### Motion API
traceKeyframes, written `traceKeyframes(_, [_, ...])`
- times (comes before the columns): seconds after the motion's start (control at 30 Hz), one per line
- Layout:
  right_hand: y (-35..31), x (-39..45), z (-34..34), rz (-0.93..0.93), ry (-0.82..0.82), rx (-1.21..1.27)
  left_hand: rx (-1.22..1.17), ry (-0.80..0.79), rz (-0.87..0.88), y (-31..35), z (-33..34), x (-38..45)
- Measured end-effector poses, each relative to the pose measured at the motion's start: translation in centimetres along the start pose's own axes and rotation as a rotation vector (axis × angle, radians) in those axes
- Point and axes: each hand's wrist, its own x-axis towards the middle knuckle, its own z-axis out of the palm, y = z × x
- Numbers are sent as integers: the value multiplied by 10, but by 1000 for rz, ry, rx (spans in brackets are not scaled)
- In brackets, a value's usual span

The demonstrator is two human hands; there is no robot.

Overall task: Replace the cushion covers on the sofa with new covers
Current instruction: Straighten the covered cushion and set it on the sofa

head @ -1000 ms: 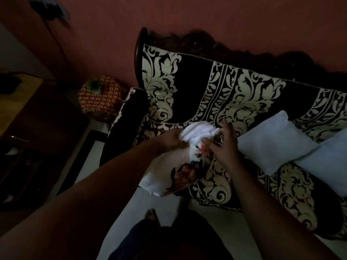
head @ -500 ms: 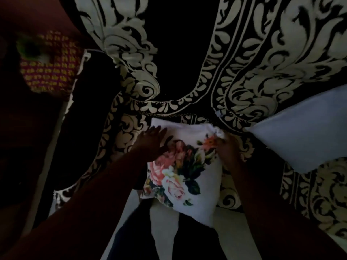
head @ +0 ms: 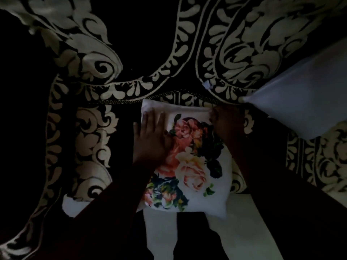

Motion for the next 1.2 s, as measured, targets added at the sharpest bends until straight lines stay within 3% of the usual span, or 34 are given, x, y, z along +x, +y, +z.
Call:
traceKeyframes(0.07, [-13, -6, -9, 79, 110, -74, 61, -3, -66, -7, 0, 9])
traceKeyframes(0.17, [-49, -56, -22, -41, 211, 110, 64, 60, -22, 2, -6, 4])
traceKeyframes(0.23, [-65, -110, -13, -118, 164, 152, 30, 76, 131, 16, 0, -23])
traceKeyframes(0.33, [-65, -159, 11, 30, 20, 130, 97, 16, 216, 23, 17, -54])
traceKeyframes(0.4, [-58, -151, 23, 130, -28, 155, 136, -5, 220, 22, 29, -44])
traceKeyframes(0.53, [-51, -90, 50, 159, -95, 143, 177, -21, 202, 19, 58, 15])
traceKeyframes(0.7, [-53, -51, 76, 182, -80, 98, 210, 11, 143, 11, 83, 47])
traceKeyframes(0.87, [-52, -44, 59, 150, -139, 176, 130, -34, 196, 6, 70, 62])
traceKeyframes(1.0, [-52, -92, 28, 40, -10, 136, 191, -40, 253, 11, 50, 29])
traceKeyframes(1.07, [-58, -128, 19, -25, 71, 105, 208, 19, 199, 15, 42, 7])
traceKeyframes(1.2, [-65, -197, 30, -22, 16, 84, 69, 134, 66, 26, 39, -56])
